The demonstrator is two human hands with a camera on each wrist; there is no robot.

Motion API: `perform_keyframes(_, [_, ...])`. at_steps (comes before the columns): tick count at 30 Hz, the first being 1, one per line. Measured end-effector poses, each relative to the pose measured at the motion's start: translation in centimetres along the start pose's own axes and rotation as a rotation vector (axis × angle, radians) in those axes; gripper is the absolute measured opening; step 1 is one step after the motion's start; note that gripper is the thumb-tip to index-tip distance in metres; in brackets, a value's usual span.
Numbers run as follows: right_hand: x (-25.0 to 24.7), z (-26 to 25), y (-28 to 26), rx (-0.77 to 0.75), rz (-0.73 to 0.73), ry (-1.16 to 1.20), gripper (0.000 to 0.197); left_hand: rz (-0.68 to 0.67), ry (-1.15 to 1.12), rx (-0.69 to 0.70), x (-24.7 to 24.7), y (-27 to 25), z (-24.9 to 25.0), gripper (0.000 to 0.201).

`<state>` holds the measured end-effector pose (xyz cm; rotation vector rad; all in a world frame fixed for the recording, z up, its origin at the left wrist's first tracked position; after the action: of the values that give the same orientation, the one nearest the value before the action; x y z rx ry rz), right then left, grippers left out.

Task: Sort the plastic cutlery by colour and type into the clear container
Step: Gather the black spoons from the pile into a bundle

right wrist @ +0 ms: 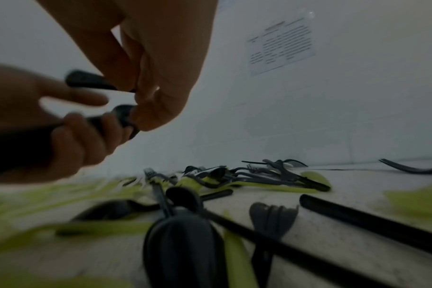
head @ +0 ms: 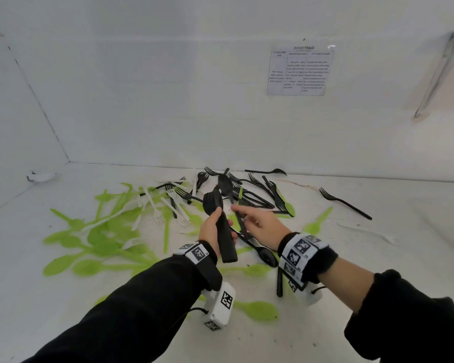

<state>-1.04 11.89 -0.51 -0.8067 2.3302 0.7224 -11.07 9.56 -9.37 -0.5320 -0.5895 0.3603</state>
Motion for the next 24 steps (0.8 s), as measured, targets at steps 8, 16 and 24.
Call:
perform_keyframes(8, [0.3,2.1,-0.6,0.183,0.242,0.197,0.026,0.053,0.021,0.086,0.5,0.1,-0.2,0.031])
perform_keyframes(16, [0.6,1.5,-0.2,0.243,0.145,-0.073,0.025,0.09,0.026,0.216,1.1,-0.3,1.0,0.012])
perform_keyframes(24, [0.4,2.4,-0.5,0.282,0.033,-0.105,0.023,0.052,0.156,0.217,1.2,0.6,0.5,0.01])
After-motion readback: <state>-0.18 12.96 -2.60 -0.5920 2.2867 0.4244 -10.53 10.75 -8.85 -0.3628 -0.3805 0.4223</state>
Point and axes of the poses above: each hand's wrist, its own y-axis towards the middle knuckle, its own x-axis out of the palm, z = x × y, the point moved 10 cm from there along y, towards the middle knuckle, and after that the axes turned 9 degrees about -x, right-handed, at the moved point
